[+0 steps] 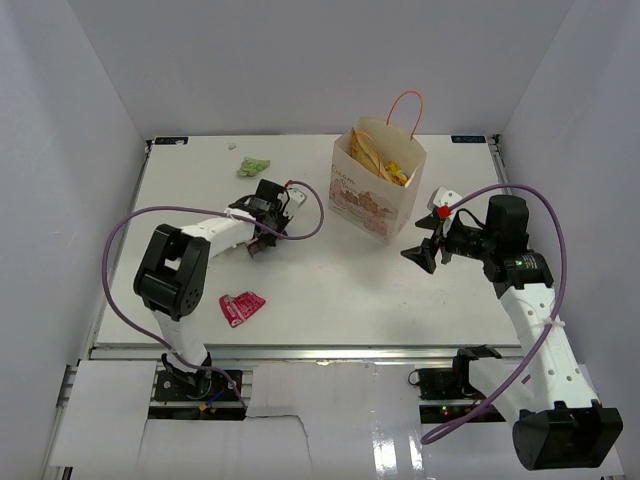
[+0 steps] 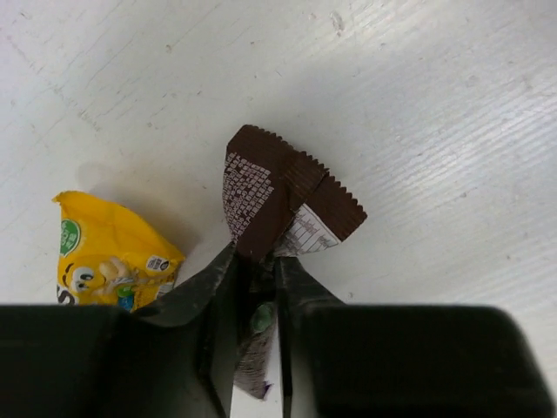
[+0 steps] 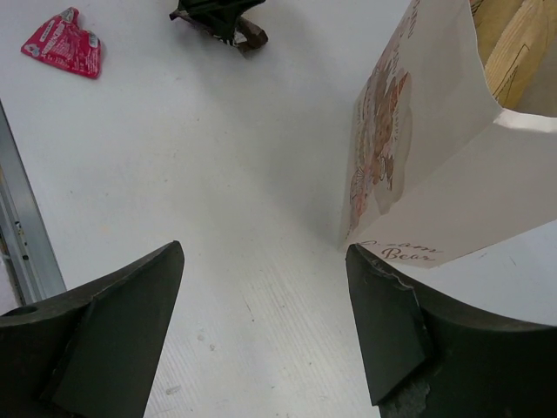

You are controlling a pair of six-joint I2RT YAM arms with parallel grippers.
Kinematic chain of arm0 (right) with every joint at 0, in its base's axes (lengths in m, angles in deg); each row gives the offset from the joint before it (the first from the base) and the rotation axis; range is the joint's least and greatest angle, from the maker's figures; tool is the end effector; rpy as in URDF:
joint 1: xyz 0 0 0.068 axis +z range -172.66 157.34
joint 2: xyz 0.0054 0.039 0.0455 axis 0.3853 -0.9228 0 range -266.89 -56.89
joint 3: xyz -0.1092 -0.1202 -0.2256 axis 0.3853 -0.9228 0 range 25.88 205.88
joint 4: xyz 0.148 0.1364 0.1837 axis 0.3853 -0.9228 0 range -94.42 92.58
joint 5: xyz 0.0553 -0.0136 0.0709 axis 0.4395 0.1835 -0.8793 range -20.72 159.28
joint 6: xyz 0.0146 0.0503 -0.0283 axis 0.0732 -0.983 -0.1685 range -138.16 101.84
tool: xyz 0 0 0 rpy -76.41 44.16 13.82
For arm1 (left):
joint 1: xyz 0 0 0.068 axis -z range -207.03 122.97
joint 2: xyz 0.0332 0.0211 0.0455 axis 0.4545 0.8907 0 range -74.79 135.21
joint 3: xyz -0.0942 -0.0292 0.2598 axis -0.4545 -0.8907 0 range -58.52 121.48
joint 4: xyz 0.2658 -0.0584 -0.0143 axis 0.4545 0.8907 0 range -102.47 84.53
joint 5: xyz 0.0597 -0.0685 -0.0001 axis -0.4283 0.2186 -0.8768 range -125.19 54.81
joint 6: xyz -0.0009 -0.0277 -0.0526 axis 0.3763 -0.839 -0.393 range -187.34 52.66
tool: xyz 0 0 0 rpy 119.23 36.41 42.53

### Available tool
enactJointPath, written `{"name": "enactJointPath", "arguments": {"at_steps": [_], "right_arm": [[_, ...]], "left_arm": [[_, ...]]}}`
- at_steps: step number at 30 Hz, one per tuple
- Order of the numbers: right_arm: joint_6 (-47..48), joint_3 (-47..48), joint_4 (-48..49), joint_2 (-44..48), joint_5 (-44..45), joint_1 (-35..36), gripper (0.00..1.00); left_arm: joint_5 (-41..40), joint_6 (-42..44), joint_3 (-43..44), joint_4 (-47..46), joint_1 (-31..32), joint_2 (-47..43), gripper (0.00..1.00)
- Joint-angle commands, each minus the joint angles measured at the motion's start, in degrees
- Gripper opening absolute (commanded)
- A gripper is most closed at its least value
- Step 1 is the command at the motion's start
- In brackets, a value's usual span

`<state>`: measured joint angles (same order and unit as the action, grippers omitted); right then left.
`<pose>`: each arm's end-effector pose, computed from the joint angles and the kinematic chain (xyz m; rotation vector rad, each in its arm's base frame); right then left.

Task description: Place the snacks into the paper bag

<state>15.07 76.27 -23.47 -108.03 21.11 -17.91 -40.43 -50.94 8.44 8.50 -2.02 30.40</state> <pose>0.1972 0.0491 0.3334 -1.0779 1.5760 0.5190 0.3546 -0.1611 0.1608 0.8880 2.4420 0.0648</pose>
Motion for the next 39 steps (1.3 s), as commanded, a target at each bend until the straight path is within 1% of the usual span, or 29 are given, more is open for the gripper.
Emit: {"name": "enactJointPath", "arguments": {"at_steps": [1,4,8,9,11,12,16,17,19,20,21,22,25,26,27,28,29,32,33,36,39], "right_arm": [[0.2,0.0,0.6,-0.1,-1.1,-0.4,0.8],[0.3,0.5,0.6,-0.6,-1.1,-0.6,0.8],[0.3,1.4,0.7,-1.4,-1.0,-1.0,0.8],[0.3,1.6,0.7,-1.6,-0.9,-1.1,0.8],[0.3,2.0,0.7,-1.9,-0.6,-1.2,0.8],[0.3,2.1,0.7,-2.0,-0.4,-1.3,0.8],[0.4,2.6,0.7,-2.3,-0.1,-1.8,0.8],[0.3,2.6,0.8,-2.2,0.1,-1.9,0.8],[0.2,2.5,0.9,-2.1,0.3,-2.0,0.79],[0.1,2.3,0.9,-2.0,0.4,-2.1,0.8],[-0.2,2.2,0.9,-1.9,0.5,-2.1,0.79],[-0.4,2.0,1.2,-1.8,0.5,-2.3,0.79],[-1.0,1.5,1.3,-1.2,0.4,-2.6,0.79],[-1.2,1.1,1.3,-0.8,0.4,-2.6,0.79],[-1.2,0.9,1.5,-0.7,0.4,-2.6,0.79],[-1.6,0.7,1.6,-0.5,0.4,-2.7,0.79],[-1.9,0.2,2.0,-0.3,0.4,-2.9,0.79],[-3.5,-0.4,3.3,-0.1,0.0,-3.1,0.79],[-3.9,-0.6,4.0,0.0,0.0,-3.1,0.79],[-4.3,-0.6,4.7,0.2,0.0,-3.3,0.79],[-4.5,-0.8,5.0,0.3,0.3,-3.7,0.79]], "left_arm": [[3.5,-3.2,-1.1,0.9,-0.1,-6.2,0.27],[5.1,-6.2,-2.4,0.9,-0.1,-11.6,0.24],[12.5,-10.4,-2.1,-0.1,-0.1,-19.4,0.23],[13.8,-11.4,-1.0,-1.4,-0.1,-22.5,0.23],[16.5,-11.8,0.3,-3.7,-0.1,-25.3,0.24],[18.6,-11.9,1.1,-6.6,-0.1,-27.5,0.25],[22.4,-13.7,7.6,-14.2,-0.1,-28.4,0.29],[23.8,-14.4,11.7,-16.2,-0.1,-26.5,0.3],[25.2,-17.9,16.3,-18.1,-0.1,-23.7,0.29],[26.2,-19.0,20.7,-19.2,-0.1,-22.1,0.3],[27.9,-20.4,22.7,-22.3,-0.1,-20.5,0.29],[28.7,-23.1,26.5,-24.1,-0.1,-17.1,0.29],[31.2,-28.1,32.9,-29.1,-0.1,-11.0,0.29],[31.9,-32.4,35.2,-30.0,-0.1,-6.4,0.29],[32.6,-34.9,40.5,-31.7,-0.2,-4.0,0.28],[34.2,-37.6,42.7,-33.3,-0.1,-1.6,0.27],[34.9,-43.8,45.6,-38.1,-0.1,2.4,0.27],[35.0,-52.7,48.6,-45.5,0.5,7.8,0.27],[34.5,-56.2,52.1,-47.1,0.8,11.3,0.27],[33.3,-57.8,58.4,-47.3,3.6,17.2,0.28],[32.0,-57.8,59.3,-47.1,5.2,19.3,0.29]]}}
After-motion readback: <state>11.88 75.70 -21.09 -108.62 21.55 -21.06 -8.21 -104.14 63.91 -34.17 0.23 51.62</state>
